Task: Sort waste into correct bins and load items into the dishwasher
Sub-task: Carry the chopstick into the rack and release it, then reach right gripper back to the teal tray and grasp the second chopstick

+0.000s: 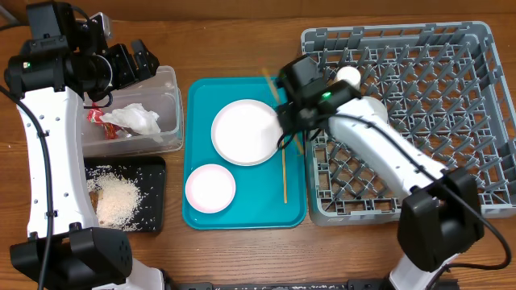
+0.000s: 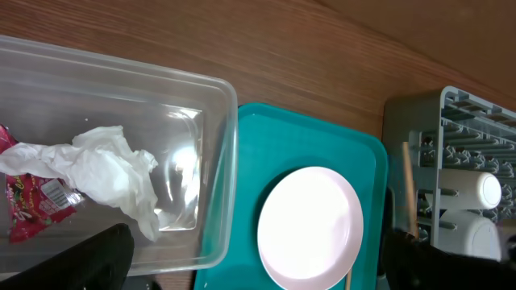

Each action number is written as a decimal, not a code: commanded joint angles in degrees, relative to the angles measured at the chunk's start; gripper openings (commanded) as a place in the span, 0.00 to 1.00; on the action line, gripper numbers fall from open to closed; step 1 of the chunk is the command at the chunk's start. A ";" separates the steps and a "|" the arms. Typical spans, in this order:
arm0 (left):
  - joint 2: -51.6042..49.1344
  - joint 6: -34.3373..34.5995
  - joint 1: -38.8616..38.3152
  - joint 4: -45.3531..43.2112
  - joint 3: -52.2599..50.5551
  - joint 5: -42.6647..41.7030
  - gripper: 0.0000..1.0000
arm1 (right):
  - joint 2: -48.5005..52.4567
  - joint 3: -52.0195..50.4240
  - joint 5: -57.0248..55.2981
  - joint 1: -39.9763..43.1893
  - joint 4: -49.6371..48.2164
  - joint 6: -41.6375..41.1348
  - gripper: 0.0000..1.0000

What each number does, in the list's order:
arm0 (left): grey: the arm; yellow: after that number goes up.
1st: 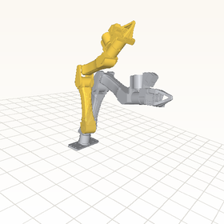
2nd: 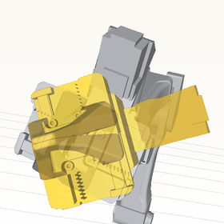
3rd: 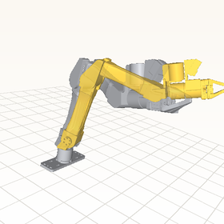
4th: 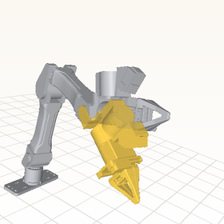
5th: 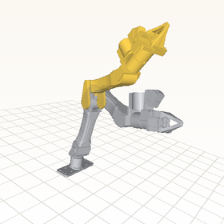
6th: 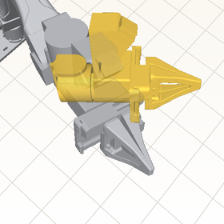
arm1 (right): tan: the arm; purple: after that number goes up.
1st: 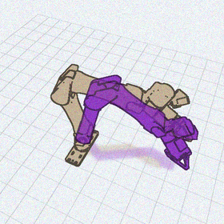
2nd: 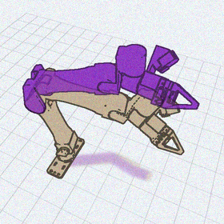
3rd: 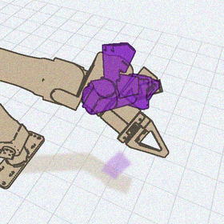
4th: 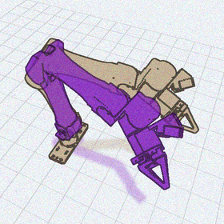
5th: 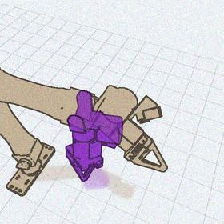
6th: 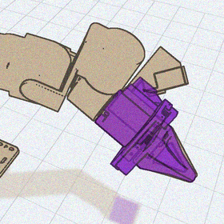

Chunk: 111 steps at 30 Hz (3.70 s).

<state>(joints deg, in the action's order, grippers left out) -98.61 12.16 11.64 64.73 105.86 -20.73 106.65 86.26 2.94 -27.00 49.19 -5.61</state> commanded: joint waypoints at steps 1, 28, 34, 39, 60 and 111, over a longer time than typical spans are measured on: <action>-0.11 1.16 -0.04 -0.22 1.01 0.35 1.00 | -2.62 1.75 1.33 3.56 -0.22 -0.70 0.04; -0.11 1.16 -0.04 -0.22 1.01 0.37 1.00 | -2.49 -0.44 1.81 10.99 0.66 -1.57 0.16; -0.11 1.16 -0.04 -0.22 1.03 0.37 1.00 | -2.49 -0.44 2.60 10.95 0.87 -6.97 0.19; -0.11 1.16 -0.04 -0.22 1.01 0.37 1.00 | -2.49 -0.44 14.53 10.95 0.59 -16.22 0.47; -0.11 1.16 -0.04 -0.22 1.01 0.37 1.00 | -2.38 -0.83 -8.37 -12.96 4.57 -39.87 1.00; -0.11 1.16 -0.04 -0.22 1.01 0.37 1.00 | 0.72 -24.44 -20.92 -16.65 -19.65 -34.40 0.22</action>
<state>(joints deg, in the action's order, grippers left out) -98.61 12.14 11.62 64.73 105.86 -20.73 106.30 62.41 -16.95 -43.90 29.93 -40.27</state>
